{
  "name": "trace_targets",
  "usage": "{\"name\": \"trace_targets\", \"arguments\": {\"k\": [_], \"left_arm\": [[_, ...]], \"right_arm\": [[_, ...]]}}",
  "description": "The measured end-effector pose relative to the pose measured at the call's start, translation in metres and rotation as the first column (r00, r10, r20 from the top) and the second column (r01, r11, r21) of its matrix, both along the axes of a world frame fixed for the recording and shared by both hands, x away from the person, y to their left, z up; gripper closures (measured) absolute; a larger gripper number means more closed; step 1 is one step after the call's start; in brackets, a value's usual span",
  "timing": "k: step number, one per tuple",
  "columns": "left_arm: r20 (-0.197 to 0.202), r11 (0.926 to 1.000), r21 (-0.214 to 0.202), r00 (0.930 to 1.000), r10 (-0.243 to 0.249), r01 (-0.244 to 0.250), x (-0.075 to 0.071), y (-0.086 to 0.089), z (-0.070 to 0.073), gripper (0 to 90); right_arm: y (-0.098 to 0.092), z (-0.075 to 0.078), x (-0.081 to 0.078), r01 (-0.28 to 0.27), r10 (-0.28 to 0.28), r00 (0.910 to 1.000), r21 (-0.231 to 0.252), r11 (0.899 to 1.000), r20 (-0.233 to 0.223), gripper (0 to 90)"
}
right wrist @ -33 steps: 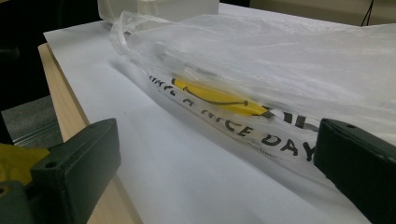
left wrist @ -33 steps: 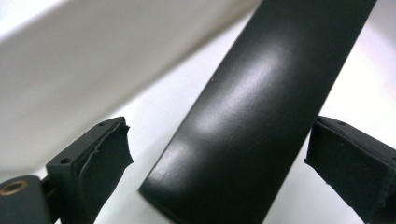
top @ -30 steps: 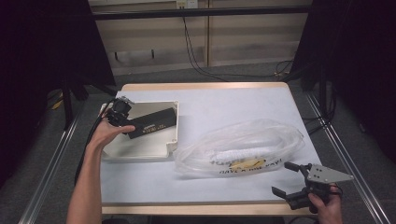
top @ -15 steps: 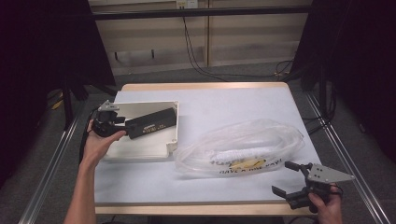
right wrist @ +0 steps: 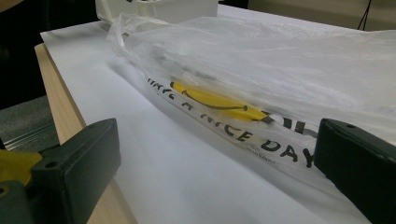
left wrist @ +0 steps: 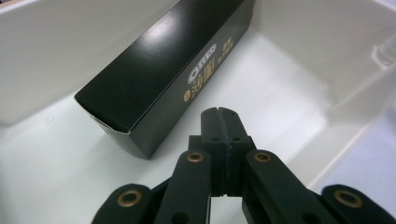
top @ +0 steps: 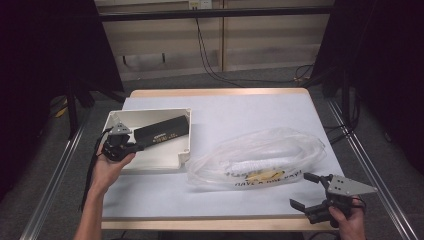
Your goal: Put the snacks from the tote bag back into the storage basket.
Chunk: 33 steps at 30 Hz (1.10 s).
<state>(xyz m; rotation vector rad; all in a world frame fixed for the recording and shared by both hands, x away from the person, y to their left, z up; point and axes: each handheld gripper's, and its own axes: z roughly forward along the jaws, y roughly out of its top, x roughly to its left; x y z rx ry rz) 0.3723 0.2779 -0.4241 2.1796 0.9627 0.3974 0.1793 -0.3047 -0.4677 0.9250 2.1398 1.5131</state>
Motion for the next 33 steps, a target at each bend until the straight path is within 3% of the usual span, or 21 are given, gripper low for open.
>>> {"name": "trace_targets", "arguments": {"k": [7, 10, 12, 17, 18, 21, 23, 27, 28, 33], "left_arm": [[-0.043, 0.9994, 0.000, 0.9985, 0.034, -0.034, 0.014, -0.001, -0.017, 90.0], [-0.070, 0.9978, 0.008, 0.9954, 0.066, -0.065, 0.028, -0.005, -0.030, 90.0], [-0.083, 0.9970, -0.010, 0.9937, 0.075, -0.076, 0.033, -0.009, -0.036, 90.0], [-0.083, 0.9950, -0.020, 0.9919, 0.096, -0.098, 0.040, -0.010, -0.036, 90.0], [-0.100, 0.9960, -0.030, 0.9916, 0.081, -0.084, 0.043, -0.010, -0.034, 90.0], [-0.075, 0.9933, -0.039, 0.9915, 0.106, -0.109, 0.047, -0.013, -0.037, 90.0], [-0.086, 0.9940, -0.044, 0.9917, 0.096, -0.100, 0.050, -0.015, -0.038, 90.0], [-0.054, 0.9938, -0.039, 0.9933, 0.102, -0.104, 0.053, -0.022, -0.038, 90.0], [-0.064, 0.9954, -0.031, 0.9940, 0.089, -0.091, 0.054, -0.022, -0.037, 90.0], [-0.038, 0.9937, -0.041, 0.9940, 0.103, -0.104, 0.060, -0.028, -0.035, 90.0]], "right_arm": [[0.001, 0.000, 0.000, 0.007, -0.007, 1.0000, -0.005, 1.000, -0.001, 0.5], [0.001, -0.001, 0.001, 0.008, -0.008, 1.0000, -0.007, 1.000, -0.003, 0.6], [0.001, -0.001, 0.002, 0.010, -0.010, 0.9999, -0.005, 1.000, -0.004, 0.6], [0.001, -0.001, 0.001, 0.004, -0.004, 0.9999, -0.009, 1.000, -0.010, 0.6], [0.001, -0.001, 0.001, 0.002, -0.002, 1.0000, -0.008, 1.000, -0.009, 0.6], [0.002, -0.001, 0.001, 0.002, -0.002, 0.9999, -0.006, 1.000, -0.012, 0.6], [0.002, -0.001, 0.001, -0.002, 0.002, 0.9999, -0.006, 1.000, -0.012, 0.6], [0.002, -0.001, 0.001, -0.003, 0.003, 0.9999, -0.006, 1.000, -0.011, 0.6], [0.002, -0.001, 0.001, -0.001, 0.001, 0.9999, -0.008, 1.000, -0.010, 0.6], [0.003, -0.001, 0.001, -0.003, 0.003, 0.9999, -0.009, 1.000, -0.011, 0.6]]}}
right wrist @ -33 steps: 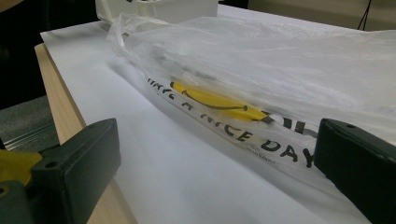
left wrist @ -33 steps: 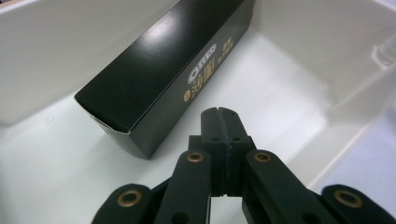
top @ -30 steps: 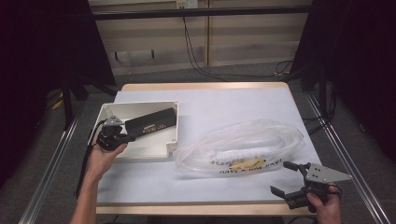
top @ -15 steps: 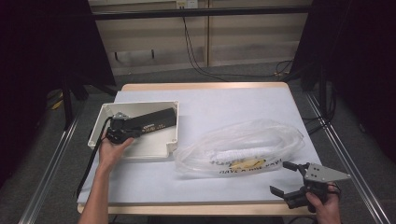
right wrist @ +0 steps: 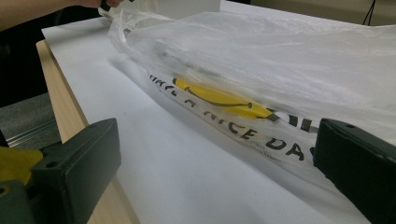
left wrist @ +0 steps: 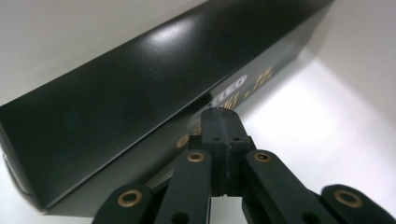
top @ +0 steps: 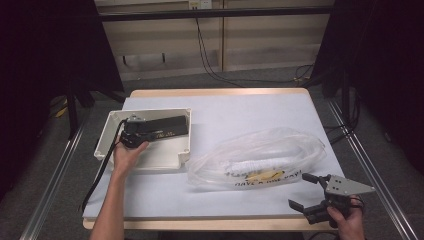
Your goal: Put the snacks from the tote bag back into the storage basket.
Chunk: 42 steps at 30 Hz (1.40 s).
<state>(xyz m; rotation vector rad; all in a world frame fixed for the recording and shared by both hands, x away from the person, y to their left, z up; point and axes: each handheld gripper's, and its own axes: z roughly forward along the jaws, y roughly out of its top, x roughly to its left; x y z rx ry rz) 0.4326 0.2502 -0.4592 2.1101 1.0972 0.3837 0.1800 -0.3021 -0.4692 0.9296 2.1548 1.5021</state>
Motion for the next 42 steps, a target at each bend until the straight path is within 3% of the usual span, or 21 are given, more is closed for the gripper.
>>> {"name": "trace_targets", "arguments": {"k": [2, 3, 7, 15, 19, 21, 27, 29, 31, 34, 35, 36, 38, 42], "left_arm": [[-0.004, 1.0000, -0.005, 1.0000, 0.000, 0.000, 0.001, -0.002, 0.000, 90.0], [-0.005, 0.9997, 0.023, 0.9999, -0.013, 0.013, 0.003, -0.003, 0.001, 90.0], [-0.003, 1.0000, 0.005, 1.0000, -0.001, 0.001, 0.007, -0.008, -0.002, 90.0], [0.022, 0.9999, 0.016, 0.9997, 0.003, -0.004, 0.011, -0.014, -0.010, 90.0], [0.020, 0.9998, 0.016, 0.9998, 0.005, -0.006, 0.012, -0.015, -0.011, 90.0], [-0.001, 0.9995, 0.030, 1.0000, 0.002, -0.002, 0.012, -0.014, -0.012, 90.0], [0.007, 0.9999, -0.011, 0.9999, -0.012, 0.012, 0.008, -0.015, -0.010, 88.3], [0.001, 0.9993, 0.013, 0.9994, -0.035, 0.035, 0.005, -0.013, -0.005, 85.4], [0.018, 0.9993, 0.007, 0.9992, -0.037, 0.037, 0.000, -0.011, -0.001, 79.4], [0.052, 0.9987, -0.002, 0.9973, -0.051, 0.052, -0.010, -0.007, 0.010, 72.4], [0.080, 0.9989, -0.005, 0.9957, -0.047, 0.047, -0.018, -0.002, 0.019, 69.7], [0.089, 0.9988, -0.010, 0.9949, -0.046, 0.047, -0.021, 0.000, 0.021, 59.2], [0.102, 0.9984, -0.002, 0.9933, -0.055, 0.056, -0.025, 0.003, 0.025, 52.8], [0.147, 0.9973, -0.009, 0.9867, -0.070, 0.072, -0.045, 0.014, 0.036, 47.5]], "right_arm": [[0.000, 0.000, 0.000, 0.000, 0.000, 1.0000, 0.000, 1.000, 0.001, 0.6], [0.000, 0.000, 0.000, 0.001, -0.001, 1.0000, -0.004, 1.000, 0.002, 0.6], [0.000, 0.000, 0.000, 0.000, 0.000, 1.0000, -0.005, 1.000, 0.002, 0.6], [0.000, 0.000, 0.000, 0.000, 0.000, 1.0000, -0.011, 1.000, 0.004, 0.7], [0.002, 0.000, 0.000, -0.003, 0.003, 1.0000, -0.011, 1.000, 0.006, 0.7], [0.001, 0.000, 0.000, -0.005, 0.005, 0.9999, -0.011, 1.000, 0.009, 0.7], [0.000, 0.001, -0.001, 0.003, -0.003, 0.9999, -0.008, 1.000, 0.013, 0.7], [-0.001, 0.001, -0.001, 0.002, -0.001, 0.9999, -0.007, 1.000, 0.010, 0.7], [-0.001, 0.001, -0.001, 0.000, 0.000, 0.9999, -0.006, 1.000, 0.012, 0.7], [-0.001, 0.001, 0.000, 0.000, 0.000, 0.9999, -0.009, 1.000, 0.012, 0.7], [0.000, 0.001, 0.000, -0.001, 0.001, 0.9999, -0.008, 1.000, 0.010, 0.7], [0.000, 0.001, 0.000, -0.003, 0.004, 0.9999, -0.010, 1.000, 0.010, 0.7], [0.000, 0.001, 0.000, -0.004, 0.004, 0.9999, -0.009, 1.000, 0.010, 0.7], [0.000, 0.001, 0.000, -0.002, 0.002, 0.9999, -0.008, 1.000, 0.011, 0.7]]}}
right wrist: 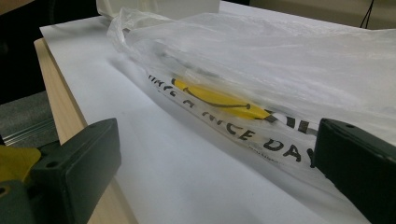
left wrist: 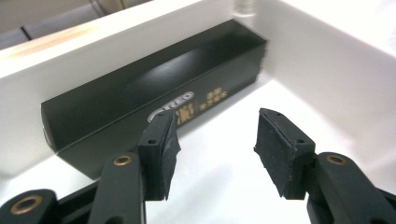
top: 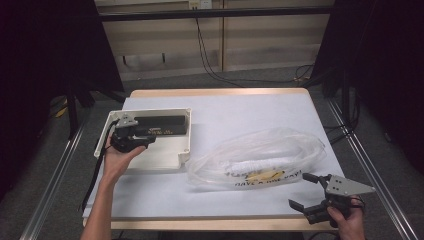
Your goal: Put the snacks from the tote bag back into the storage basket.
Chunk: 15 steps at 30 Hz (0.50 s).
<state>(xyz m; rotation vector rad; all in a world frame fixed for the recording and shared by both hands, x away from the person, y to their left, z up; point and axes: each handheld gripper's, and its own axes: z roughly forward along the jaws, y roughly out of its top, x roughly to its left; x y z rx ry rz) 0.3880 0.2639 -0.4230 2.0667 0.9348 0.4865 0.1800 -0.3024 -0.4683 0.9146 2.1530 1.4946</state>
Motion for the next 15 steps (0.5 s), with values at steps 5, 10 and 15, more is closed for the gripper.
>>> {"name": "trace_targets", "arguments": {"k": [5, 10, 15], "left_arm": [[0.028, 0.9999, 0.012, 0.9996, -0.009, 0.008, -0.017, 0.008, 0.008, 31.7], [0.051, 0.9999, -0.012, 0.9986, -0.009, 0.010, -0.033, 0.022, 0.017, 23.5], [0.045, 0.9964, -0.082, 0.9987, 0.024, -0.020, -0.049, 0.034, 0.027, 15.2]], "right_arm": [[0.000, 0.000, 0.001, 0.006, -0.006, 1.0000, 0.001, 1.000, 0.002, 0.7], [0.000, 0.001, 0.000, 0.007, -0.007, 1.0000, 0.001, 1.000, 0.005, 0.8], [-0.001, 0.001, 0.000, 0.010, -0.010, 0.9999, 0.007, 1.000, 0.005, 0.7]]}}
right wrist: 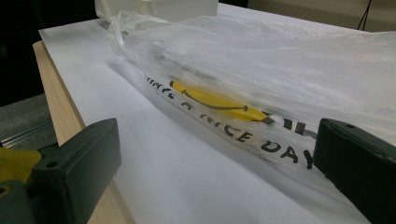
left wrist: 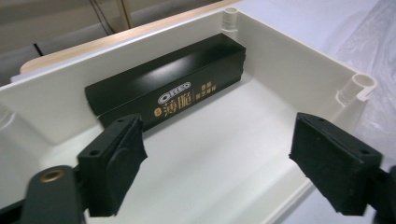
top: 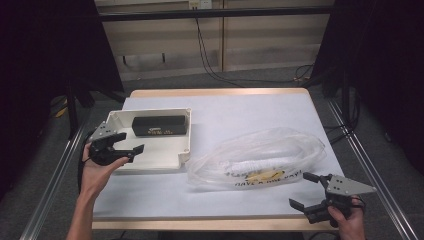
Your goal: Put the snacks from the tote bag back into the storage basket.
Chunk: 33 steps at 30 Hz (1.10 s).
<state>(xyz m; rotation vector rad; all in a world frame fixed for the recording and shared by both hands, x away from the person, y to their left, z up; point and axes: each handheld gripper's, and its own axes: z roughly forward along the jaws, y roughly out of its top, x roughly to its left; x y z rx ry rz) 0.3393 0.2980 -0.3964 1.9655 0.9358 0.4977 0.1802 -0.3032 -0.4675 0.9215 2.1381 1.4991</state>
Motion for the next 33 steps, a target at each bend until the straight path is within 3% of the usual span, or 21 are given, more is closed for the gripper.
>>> {"name": "trace_targets", "arguments": {"k": [1, 7, 12, 15, 17, 19, 22, 29, 31, 33], "left_arm": [[0.008, 0.9997, -0.021, 0.9999, -0.008, 0.008, -0.005, 0.001, 0.002, 11.8], [0.029, 0.9988, 0.044, 0.9994, 0.021, -0.022, -0.031, 0.009, 0.009, 7.7], [0.047, 0.9972, 0.036, 0.9968, 0.064, -0.066, -0.046, 0.014, 0.006, 6.3], [0.054, 0.9992, 0.008, 0.9978, 0.039, -0.040, -0.058, 0.008, 0.000, 4.1], [0.047, 0.9987, -0.011, 0.9977, 0.050, -0.049, -0.066, 0.003, -0.006, 3.8], [0.021, 0.9955, -0.073, 0.9979, 0.062, -0.060, -0.071, -0.002, -0.014, 3.8], [0.013, 0.9976, -0.044, 0.9984, 0.054, -0.054, -0.078, -0.011, -0.024, 3.5], [0.018, 0.9967, -0.053, 0.9978, 0.063, -0.062, -0.095, -0.026, -0.038, 3.4], [-0.002, 0.9939, -0.074, 0.9966, 0.082, -0.082, -0.100, -0.031, -0.043, 3.6], [-0.017, 0.9935, -0.063, 0.9955, 0.093, -0.094, -0.107, -0.039, -0.048, 3.0]], "right_arm": [[0.000, 0.000, 0.000, 0.001, -0.001, 1.0000, 0.001, 1.000, 0.001, 0.6], [-0.001, 0.001, -0.001, 0.007, -0.007, 1.0000, 0.005, 1.000, 0.005, 0.6], [-0.001, 0.001, 0.000, 0.008, -0.008, 1.0000, 0.004, 1.000, 0.004, 0.6], [-0.002, 0.001, -0.001, 0.011, -0.012, 0.9999, 0.003, 1.000, 0.006, 0.6], [-0.002, 0.001, -0.002, 0.015, -0.015, 0.9999, 0.004, 1.000, 0.008, 0.6], [-0.003, 0.001, -0.001, 0.011, -0.011, 0.9999, 0.006, 1.000, 0.012, 0.6], [-0.004, 0.001, -0.001, 0.015, -0.015, 0.9998, 0.004, 1.000, 0.015, 0.7], [-0.006, 0.002, -0.002, 0.026, -0.026, 0.9996, 0.005, 1.000, 0.012, 0.6], [-0.005, 0.002, -0.002, 0.026, -0.026, 0.9996, 0.004, 1.000, 0.012, 0.7], [-0.005, 0.001, -0.002, 0.025, -0.025, 0.9996, 0.005, 1.000, 0.010, 0.7]]}}
